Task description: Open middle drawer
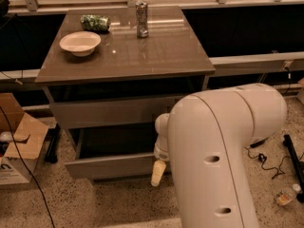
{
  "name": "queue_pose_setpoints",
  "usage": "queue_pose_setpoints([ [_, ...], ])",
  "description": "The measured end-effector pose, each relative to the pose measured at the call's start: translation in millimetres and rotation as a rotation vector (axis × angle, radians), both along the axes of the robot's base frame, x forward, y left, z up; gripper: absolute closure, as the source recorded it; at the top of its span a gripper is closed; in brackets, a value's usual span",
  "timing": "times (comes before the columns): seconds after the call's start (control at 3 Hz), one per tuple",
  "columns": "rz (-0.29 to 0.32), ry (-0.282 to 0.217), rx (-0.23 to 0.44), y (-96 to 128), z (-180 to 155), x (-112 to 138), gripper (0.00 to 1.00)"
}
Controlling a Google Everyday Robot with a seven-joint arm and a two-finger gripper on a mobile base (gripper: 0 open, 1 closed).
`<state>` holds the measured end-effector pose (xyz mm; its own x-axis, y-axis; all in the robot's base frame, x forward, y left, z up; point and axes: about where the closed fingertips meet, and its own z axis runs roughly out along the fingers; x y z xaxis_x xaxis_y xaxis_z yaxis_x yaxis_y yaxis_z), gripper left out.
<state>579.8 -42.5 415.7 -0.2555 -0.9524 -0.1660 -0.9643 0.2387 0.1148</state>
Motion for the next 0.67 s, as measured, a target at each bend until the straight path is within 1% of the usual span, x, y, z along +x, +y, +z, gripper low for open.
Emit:
queue_pose_setpoints([
  [0.33,0.018,0.075,0.072,1.4,-8.9,-23.7,0.18],
  [0.67,0.018,0.075,0.072,2.1,-3.2,-22.7,0.42],
])
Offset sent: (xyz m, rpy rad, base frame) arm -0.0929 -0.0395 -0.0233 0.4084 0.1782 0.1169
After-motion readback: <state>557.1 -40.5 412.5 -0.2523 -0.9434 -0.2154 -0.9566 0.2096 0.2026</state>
